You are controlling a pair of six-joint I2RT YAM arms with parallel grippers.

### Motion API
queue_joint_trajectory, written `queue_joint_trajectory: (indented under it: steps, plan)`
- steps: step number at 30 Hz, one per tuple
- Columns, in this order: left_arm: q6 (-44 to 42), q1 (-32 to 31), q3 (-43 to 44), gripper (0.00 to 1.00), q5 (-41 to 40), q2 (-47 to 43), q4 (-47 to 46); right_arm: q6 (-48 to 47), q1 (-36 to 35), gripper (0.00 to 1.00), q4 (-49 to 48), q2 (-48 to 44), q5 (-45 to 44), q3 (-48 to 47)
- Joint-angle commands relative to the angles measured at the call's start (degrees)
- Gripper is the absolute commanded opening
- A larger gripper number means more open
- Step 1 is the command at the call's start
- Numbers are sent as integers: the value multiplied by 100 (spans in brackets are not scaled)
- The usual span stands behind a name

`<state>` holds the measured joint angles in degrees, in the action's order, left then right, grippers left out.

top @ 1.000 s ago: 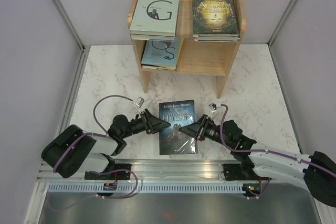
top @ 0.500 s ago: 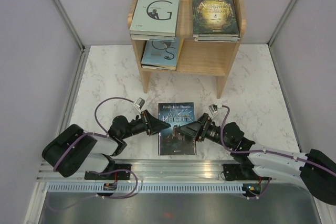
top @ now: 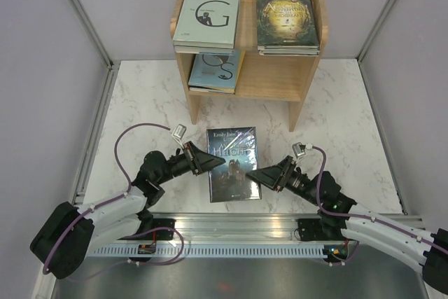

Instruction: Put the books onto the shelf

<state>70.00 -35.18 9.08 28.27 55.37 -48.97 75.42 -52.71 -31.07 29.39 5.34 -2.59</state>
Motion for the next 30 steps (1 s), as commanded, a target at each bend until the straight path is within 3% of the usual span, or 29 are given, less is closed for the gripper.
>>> queue_joint_trajectory:
  steps: [1, 4, 5, 8, 10, 12, 14, 17, 18, 20, 23, 26, 30]
  plan:
    - [-610, 55, 164, 2, -691, -18, 344, 43, -29, 67, -329, 5, 159, -409]
    - [-549, 55, 112, 2, -735, 78, 248, 34, -38, 48, -628, 286, 318, -497]
    - [-540, 55, 111, 2, -744, 105, 239, 43, -38, 34, -698, 348, 336, -506]
    - [-513, 55, 94, 2, -797, 114, 274, 26, -46, 10, -821, 463, 301, -541]
    - [-539, 55, 111, 2, -814, 79, 448, -35, -47, 0, -734, 402, 187, -611]
    - [-583, 55, 173, 3, -815, -35, 668, -123, -47, 0, -401, 296, 90, -733]
    - [-785, 55, 295, 11, -797, -297, 1300, -281, -55, 0, 106, 138, -41, -891]
    - [-1093, 55, 410, 33, -884, -850, 2337, -536, -47, 0, 724, -55, -174, -1252]
    - [-1224, 55, 436, 46, -963, -1018, 2661, -580, -47, 0, 838, -134, -191, -1401]
    - [-1348, 55, 489, 63, -1069, -1431, 3497, -712, -47, 0, 1162, -222, -235, -1542]
    - [-1568, 55, 472, 83, -1341, -2205, 4409, -888, -47, 0, 1654, -363, -288, -1858]
    - [-1770, 55, 358, 92, -1605, -2803, 5044, -1151, -47, 0, 2209, -407, -324, -2341]
    - [-1832, 55, 7, 98, -1781, -3182, 5187, -1266, -47, 0, 2658, -521, -472, -2615]
